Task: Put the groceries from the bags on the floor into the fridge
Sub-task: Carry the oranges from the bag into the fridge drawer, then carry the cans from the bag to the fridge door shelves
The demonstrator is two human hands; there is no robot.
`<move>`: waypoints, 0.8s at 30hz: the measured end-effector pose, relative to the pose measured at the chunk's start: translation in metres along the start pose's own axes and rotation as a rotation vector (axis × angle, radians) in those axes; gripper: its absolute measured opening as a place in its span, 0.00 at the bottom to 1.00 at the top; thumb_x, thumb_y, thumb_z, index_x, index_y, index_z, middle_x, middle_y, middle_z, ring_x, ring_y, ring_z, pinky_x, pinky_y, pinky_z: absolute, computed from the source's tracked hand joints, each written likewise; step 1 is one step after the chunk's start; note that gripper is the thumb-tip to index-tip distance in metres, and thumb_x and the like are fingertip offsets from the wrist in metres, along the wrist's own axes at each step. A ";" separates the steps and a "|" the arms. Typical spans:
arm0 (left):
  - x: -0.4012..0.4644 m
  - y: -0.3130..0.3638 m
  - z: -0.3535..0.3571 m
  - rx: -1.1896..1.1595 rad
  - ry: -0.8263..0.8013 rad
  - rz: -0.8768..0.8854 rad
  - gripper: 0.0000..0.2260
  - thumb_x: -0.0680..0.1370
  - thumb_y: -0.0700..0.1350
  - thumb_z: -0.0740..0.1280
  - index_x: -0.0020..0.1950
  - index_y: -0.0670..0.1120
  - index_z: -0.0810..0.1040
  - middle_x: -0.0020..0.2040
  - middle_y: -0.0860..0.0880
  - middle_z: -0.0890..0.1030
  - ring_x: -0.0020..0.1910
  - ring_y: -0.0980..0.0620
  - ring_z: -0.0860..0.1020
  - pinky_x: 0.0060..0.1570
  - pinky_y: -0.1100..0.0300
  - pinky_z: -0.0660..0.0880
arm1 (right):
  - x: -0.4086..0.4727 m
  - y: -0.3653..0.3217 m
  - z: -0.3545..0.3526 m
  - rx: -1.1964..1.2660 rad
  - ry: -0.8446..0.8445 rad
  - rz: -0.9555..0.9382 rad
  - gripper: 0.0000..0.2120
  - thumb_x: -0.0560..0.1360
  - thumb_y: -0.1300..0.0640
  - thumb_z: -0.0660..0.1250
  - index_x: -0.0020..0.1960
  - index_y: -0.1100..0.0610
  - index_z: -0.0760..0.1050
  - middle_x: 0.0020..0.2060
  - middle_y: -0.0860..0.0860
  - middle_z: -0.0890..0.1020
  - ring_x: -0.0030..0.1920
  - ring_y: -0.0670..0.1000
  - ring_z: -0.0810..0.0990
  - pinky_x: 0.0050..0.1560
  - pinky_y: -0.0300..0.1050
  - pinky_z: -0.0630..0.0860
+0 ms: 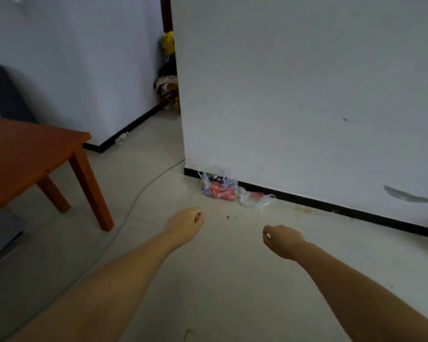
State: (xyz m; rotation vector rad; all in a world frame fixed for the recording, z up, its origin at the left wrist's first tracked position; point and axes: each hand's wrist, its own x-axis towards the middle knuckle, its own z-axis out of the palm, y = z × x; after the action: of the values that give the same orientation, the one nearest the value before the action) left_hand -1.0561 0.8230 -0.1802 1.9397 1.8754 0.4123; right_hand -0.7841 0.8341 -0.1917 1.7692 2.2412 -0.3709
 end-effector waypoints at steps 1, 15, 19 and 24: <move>0.020 -0.003 -0.008 -0.014 0.015 -0.019 0.17 0.80 0.46 0.58 0.31 0.49 0.58 0.30 0.51 0.65 0.34 0.48 0.66 0.34 0.58 0.60 | 0.023 0.000 -0.011 0.002 -0.002 -0.011 0.17 0.82 0.49 0.50 0.64 0.55 0.70 0.58 0.56 0.78 0.56 0.57 0.77 0.54 0.49 0.73; 0.286 -0.121 -0.057 0.013 0.037 -0.077 0.11 0.79 0.46 0.58 0.41 0.41 0.72 0.34 0.47 0.72 0.31 0.51 0.67 0.30 0.58 0.61 | 0.322 -0.055 -0.098 0.001 0.001 -0.150 0.16 0.81 0.52 0.51 0.61 0.57 0.72 0.57 0.56 0.79 0.55 0.57 0.78 0.46 0.45 0.68; 0.374 -0.159 -0.079 0.029 -0.065 -0.064 0.11 0.79 0.47 0.58 0.44 0.40 0.74 0.37 0.44 0.76 0.34 0.50 0.70 0.34 0.59 0.65 | 0.399 -0.064 -0.118 0.053 -0.045 -0.068 0.17 0.82 0.51 0.50 0.65 0.56 0.70 0.59 0.57 0.78 0.56 0.57 0.78 0.52 0.48 0.73; 0.487 -0.174 -0.090 0.057 -0.160 -0.022 0.11 0.79 0.47 0.59 0.45 0.41 0.76 0.41 0.43 0.79 0.41 0.43 0.77 0.40 0.51 0.74 | 0.466 -0.065 -0.135 0.166 -0.040 0.004 0.16 0.81 0.50 0.52 0.63 0.54 0.71 0.58 0.55 0.79 0.56 0.55 0.78 0.55 0.49 0.75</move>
State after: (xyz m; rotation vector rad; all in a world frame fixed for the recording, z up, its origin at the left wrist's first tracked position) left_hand -1.2263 1.3176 -0.2200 1.9255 1.8221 0.1934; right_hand -0.9582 1.2900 -0.2296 1.8282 2.2359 -0.6020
